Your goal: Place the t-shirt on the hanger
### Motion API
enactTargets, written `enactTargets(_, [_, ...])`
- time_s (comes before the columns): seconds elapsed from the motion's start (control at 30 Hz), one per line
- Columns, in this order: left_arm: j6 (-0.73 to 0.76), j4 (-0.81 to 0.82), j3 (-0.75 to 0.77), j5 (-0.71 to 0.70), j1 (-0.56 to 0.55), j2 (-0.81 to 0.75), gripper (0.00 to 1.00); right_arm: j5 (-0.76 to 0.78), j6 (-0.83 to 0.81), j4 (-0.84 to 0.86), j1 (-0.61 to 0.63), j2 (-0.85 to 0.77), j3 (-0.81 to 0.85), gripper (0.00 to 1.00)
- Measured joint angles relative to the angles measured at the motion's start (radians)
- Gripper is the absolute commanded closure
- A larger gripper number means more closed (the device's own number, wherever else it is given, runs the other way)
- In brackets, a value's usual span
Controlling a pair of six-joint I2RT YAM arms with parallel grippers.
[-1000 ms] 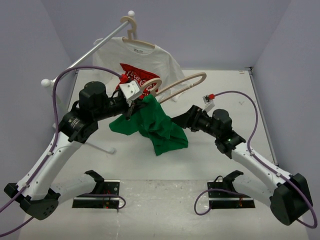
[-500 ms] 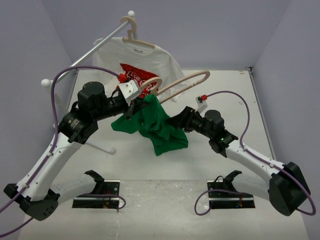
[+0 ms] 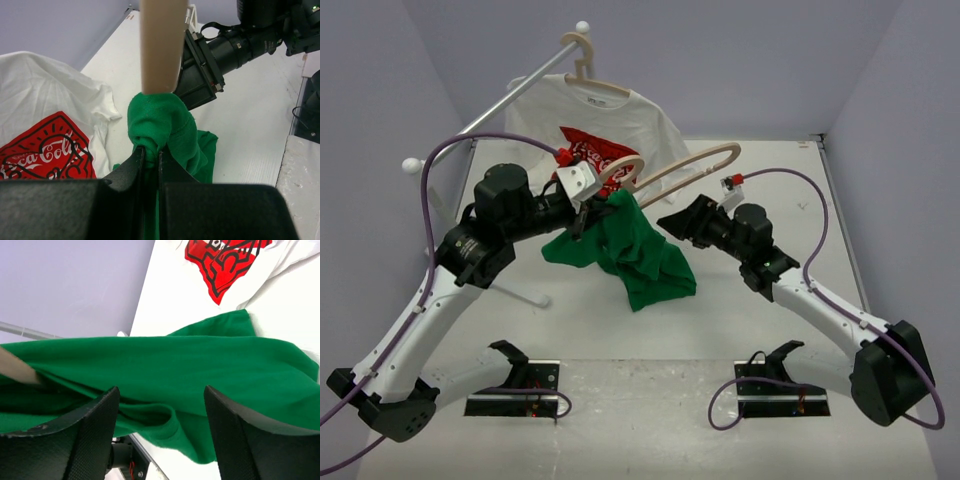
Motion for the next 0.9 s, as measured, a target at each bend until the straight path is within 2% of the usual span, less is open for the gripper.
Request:
enactTargets(0.27, [0.0, -0.009, 0.0, -0.017, 0.0, -0.01, 1.0, -0.079, -0.006, 0.023, 0.047, 0.051, 0.003, 0.43])
enactTargets(0.67, [-0.003, -0.006, 0.0, -0.046, 0.0, -0.01, 1.0, -0.153, 0.002, 0.087, 0.098, 0.095, -0.103, 0.46])
enactTargets(0.83, [-0.006, -0.005, 0.0, -0.046, 0.0, -0.01, 1.0, -0.148, 0.001, 0.111, 0.099, 0.151, -0.105, 0.57])
enactTargets(0.9, [-0.008, -0.005, 0.0, -0.045, 0.0, -0.01, 1.0, -0.145, -0.003, 0.104, 0.099, 0.165, -0.1, 0.51])
